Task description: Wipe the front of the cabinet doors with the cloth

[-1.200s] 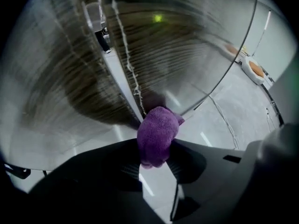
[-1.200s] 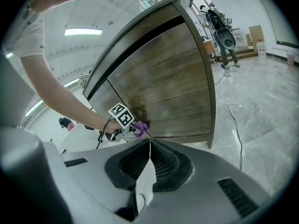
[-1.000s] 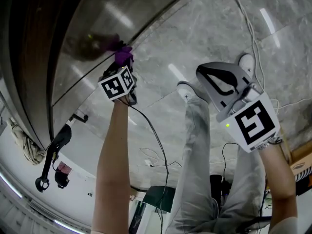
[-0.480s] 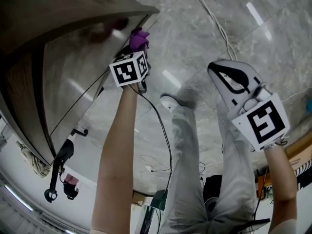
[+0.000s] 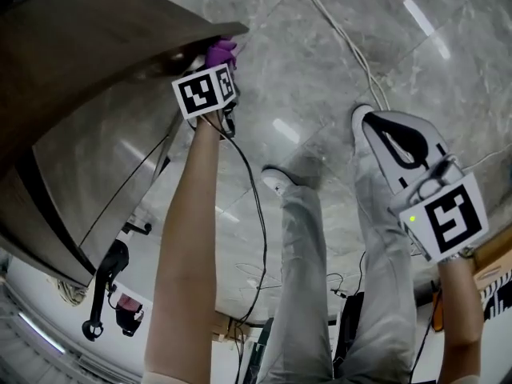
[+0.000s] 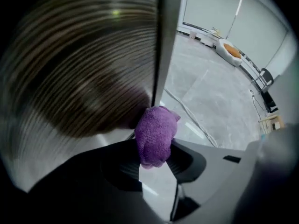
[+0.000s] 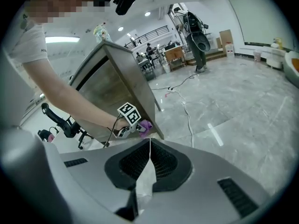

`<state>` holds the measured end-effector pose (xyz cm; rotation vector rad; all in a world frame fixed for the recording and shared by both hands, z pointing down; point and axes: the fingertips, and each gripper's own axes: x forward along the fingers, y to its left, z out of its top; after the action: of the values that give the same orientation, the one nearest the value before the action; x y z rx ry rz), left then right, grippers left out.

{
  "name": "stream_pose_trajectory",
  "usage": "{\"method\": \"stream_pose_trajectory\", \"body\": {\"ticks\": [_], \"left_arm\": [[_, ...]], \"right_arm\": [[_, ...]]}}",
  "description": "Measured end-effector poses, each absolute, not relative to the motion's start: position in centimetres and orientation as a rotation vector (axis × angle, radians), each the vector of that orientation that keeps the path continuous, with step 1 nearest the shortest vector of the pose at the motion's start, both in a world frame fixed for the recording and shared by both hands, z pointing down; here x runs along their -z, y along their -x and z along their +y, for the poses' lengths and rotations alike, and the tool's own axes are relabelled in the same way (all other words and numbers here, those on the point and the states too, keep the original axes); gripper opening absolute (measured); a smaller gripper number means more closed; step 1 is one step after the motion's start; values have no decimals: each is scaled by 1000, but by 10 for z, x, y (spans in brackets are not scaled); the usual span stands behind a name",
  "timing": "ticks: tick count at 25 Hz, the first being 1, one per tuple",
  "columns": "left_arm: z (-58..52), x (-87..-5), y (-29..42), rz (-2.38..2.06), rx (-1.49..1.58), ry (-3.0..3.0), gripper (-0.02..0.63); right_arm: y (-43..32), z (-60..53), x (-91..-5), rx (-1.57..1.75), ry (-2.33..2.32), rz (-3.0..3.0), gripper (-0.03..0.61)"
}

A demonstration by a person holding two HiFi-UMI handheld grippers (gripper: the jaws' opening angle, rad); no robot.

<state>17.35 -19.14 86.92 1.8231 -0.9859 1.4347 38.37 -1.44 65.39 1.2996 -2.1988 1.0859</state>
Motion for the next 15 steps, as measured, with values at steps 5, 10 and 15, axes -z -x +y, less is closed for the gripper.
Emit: {"method": "stream_pose_trajectory", "body": {"ticks": [5,10,15], "left_arm": [[-184,-868,-126,-1054,-1397,-1729,138],[-171,-856,-64,-1062,-1416,-1701,138],[-153,-841,10,-1115,-1395,-1634,138]], "right_arm": [[-357,-9,-654,-1065,-1259,-2211,28],[-300,-31,-636,-1012,-1192,-2274,28],[-229,-51,-620,-995,-1147,-2322,28]]}}
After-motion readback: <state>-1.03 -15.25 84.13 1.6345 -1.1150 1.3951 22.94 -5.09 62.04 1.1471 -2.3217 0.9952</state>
